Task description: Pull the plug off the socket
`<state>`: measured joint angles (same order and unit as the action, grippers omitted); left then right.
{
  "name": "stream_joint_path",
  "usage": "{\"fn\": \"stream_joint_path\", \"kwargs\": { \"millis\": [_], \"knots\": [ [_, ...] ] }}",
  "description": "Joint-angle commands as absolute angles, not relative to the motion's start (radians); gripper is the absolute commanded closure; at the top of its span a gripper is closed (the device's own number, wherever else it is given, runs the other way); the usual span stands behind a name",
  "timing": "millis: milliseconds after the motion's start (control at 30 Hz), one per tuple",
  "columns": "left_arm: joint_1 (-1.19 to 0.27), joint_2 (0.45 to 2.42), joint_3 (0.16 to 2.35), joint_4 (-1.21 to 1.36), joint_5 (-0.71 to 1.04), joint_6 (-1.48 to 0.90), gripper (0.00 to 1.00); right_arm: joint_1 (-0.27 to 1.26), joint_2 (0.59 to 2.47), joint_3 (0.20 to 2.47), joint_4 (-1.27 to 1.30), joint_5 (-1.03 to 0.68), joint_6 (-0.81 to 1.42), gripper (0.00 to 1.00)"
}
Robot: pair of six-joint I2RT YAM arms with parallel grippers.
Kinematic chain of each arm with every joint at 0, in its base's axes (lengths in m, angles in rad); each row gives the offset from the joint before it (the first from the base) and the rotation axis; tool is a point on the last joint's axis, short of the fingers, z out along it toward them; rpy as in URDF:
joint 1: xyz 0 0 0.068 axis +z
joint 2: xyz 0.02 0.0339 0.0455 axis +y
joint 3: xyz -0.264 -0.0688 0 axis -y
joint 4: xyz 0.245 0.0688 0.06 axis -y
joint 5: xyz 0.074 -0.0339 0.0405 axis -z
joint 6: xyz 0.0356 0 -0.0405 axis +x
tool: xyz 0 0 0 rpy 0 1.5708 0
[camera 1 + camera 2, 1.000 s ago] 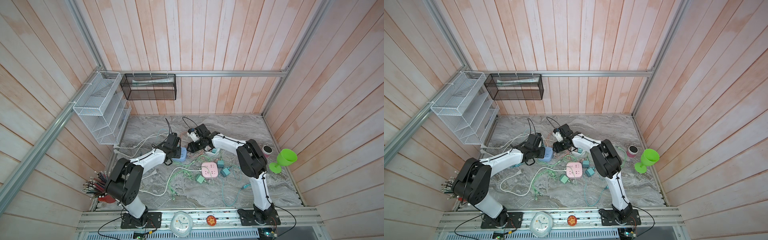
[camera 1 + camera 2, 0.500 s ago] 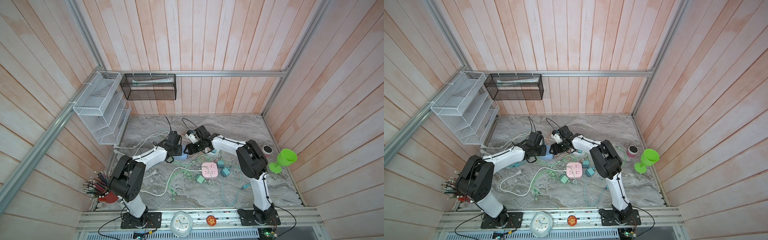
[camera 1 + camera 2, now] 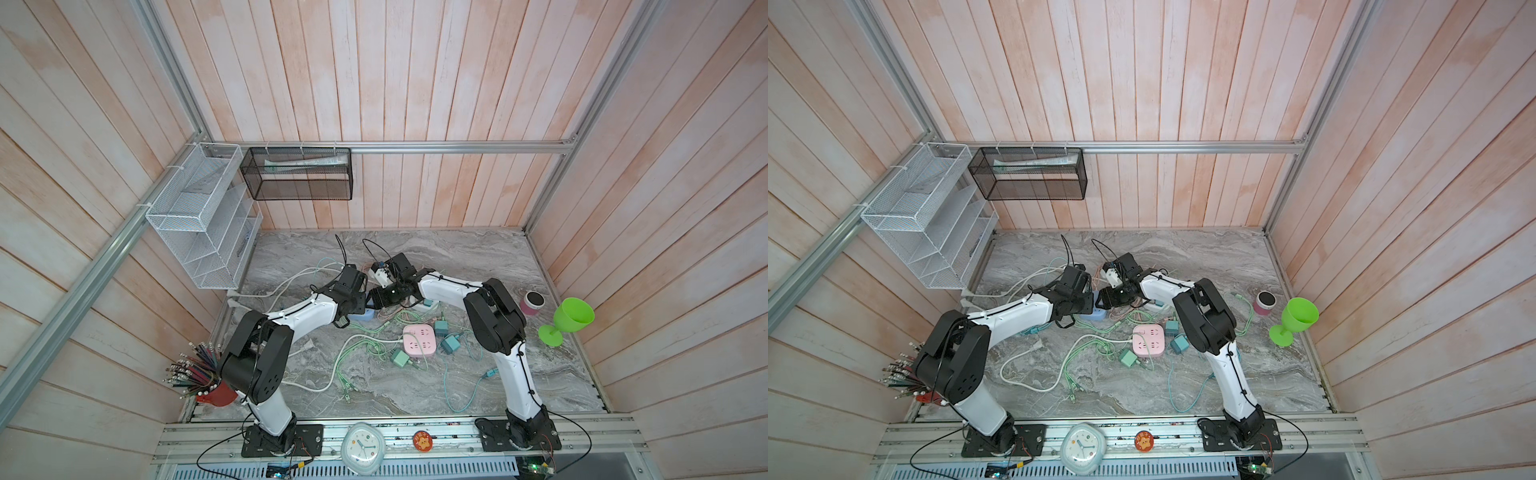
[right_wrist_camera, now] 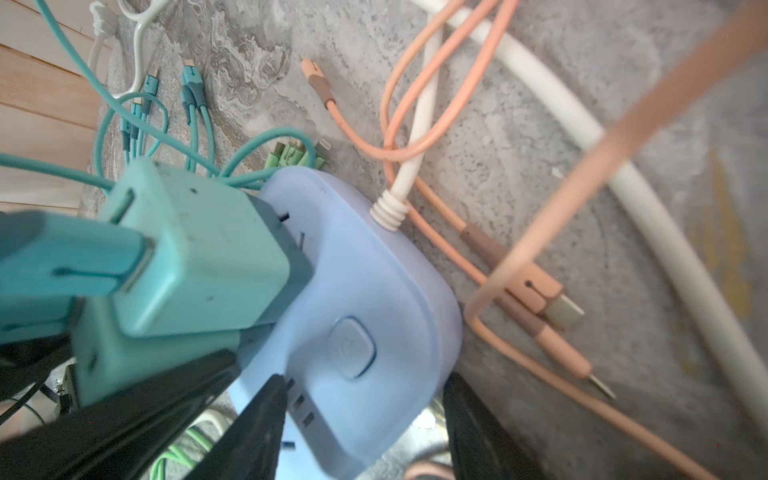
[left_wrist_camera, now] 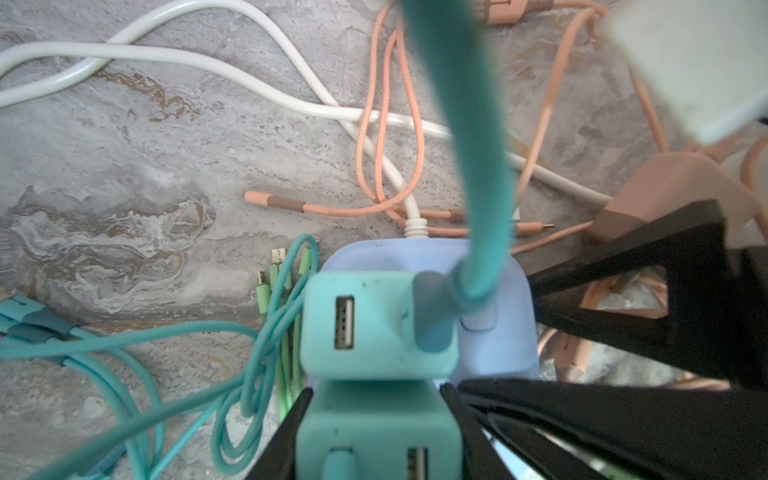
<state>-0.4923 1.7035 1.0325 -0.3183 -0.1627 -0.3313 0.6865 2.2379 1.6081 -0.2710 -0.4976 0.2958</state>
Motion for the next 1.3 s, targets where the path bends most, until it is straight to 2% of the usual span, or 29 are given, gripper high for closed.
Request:
{"fn": "stream_joint_path", "kwargs": {
  "millis": [0,100,233,533,700,833,933,1067,1267],
  "knots": [
    [-0.516,1.702,1.047,-0.294,-0.127,-0.341,0.91,0.701,2.306,1.615,-0.335,-0.468,0.292,0.41],
    [-0.515,1.695,1.054,-0.298,-0.134,-0.345,0.91,0.704,2.320,1.605,-0.373,-0.433,0.271,0.54],
    [-0.490,1.669,1.058,-0.273,-0.082,-0.371,0.91,0.710,2.321,1.564,-0.374,-0.410,0.274,0.58],
    [-0.486,1.671,1.055,-0.282,-0.027,-0.366,0.91,0.719,2.301,1.501,-0.346,-0.394,0.277,0.57],
    [-0.470,1.645,1.013,-0.205,0.037,-0.409,0.91,0.726,2.313,1.519,-0.364,-0.395,0.267,0.56],
    [-0.527,1.707,1.091,-0.313,-0.086,-0.345,0.91,0.729,2.291,1.517,-0.338,-0.434,0.269,0.44],
    [-0.530,1.724,1.081,-0.284,-0.067,-0.364,0.92,0.730,2.284,1.519,-0.326,-0.450,0.281,0.41],
    [-0.531,1.710,1.065,-0.278,-0.066,-0.377,0.92,0.730,2.309,1.534,-0.353,-0.432,0.276,0.42],
    [-0.517,1.652,1.048,-0.263,-0.078,-0.382,0.92,0.733,2.353,1.552,-0.396,-0.391,0.256,0.50]
  ]
}}
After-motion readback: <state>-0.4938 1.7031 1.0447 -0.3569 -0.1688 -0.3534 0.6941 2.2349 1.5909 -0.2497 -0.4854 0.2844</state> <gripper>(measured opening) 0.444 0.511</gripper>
